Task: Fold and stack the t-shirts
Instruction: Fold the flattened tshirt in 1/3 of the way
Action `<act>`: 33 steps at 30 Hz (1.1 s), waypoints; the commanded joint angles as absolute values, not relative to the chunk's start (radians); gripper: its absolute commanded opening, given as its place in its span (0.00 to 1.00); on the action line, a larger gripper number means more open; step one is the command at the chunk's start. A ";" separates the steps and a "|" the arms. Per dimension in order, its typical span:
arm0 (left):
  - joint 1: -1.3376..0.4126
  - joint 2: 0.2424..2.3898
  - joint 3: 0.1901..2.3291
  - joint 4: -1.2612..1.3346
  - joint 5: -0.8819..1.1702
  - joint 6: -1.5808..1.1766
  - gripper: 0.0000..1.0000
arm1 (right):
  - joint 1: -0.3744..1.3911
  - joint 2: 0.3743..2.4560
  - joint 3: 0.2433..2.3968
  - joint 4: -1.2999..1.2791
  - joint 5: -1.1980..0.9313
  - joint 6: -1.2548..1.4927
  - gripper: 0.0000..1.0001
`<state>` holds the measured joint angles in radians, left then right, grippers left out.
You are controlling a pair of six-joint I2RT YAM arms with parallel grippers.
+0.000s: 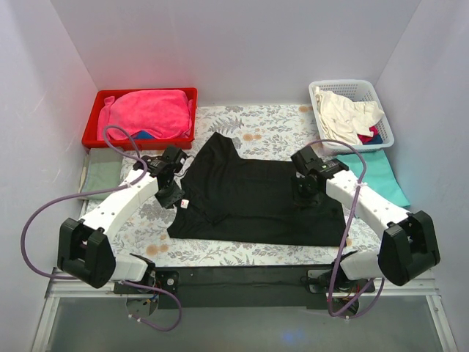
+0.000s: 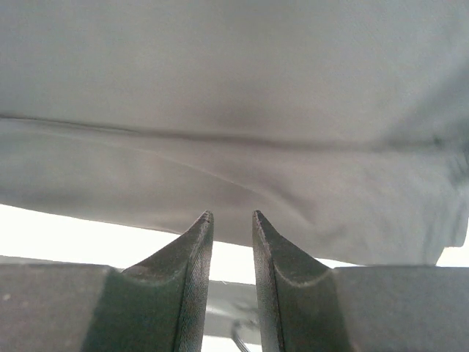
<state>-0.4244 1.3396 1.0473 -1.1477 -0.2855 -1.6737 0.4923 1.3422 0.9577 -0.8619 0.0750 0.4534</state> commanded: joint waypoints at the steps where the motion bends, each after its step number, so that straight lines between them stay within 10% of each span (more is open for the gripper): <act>1: -0.419 1.331 1.086 -1.076 -0.273 -1.606 0.10 | 0.621 1.391 1.066 -0.786 0.064 0.463 0.34; 12: -0.420 1.454 0.991 -0.687 -0.089 -1.491 0.26 | 0.890 1.638 1.253 -0.635 0.061 0.357 0.34; 33: -0.419 1.514 0.812 -0.494 -0.155 -1.451 0.24 | 0.904 1.638 1.227 -0.630 0.095 0.365 0.34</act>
<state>-0.4244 1.5158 0.8352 -0.5579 -0.1242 -1.4582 0.9009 1.6558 1.2171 -0.6495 0.0780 0.3634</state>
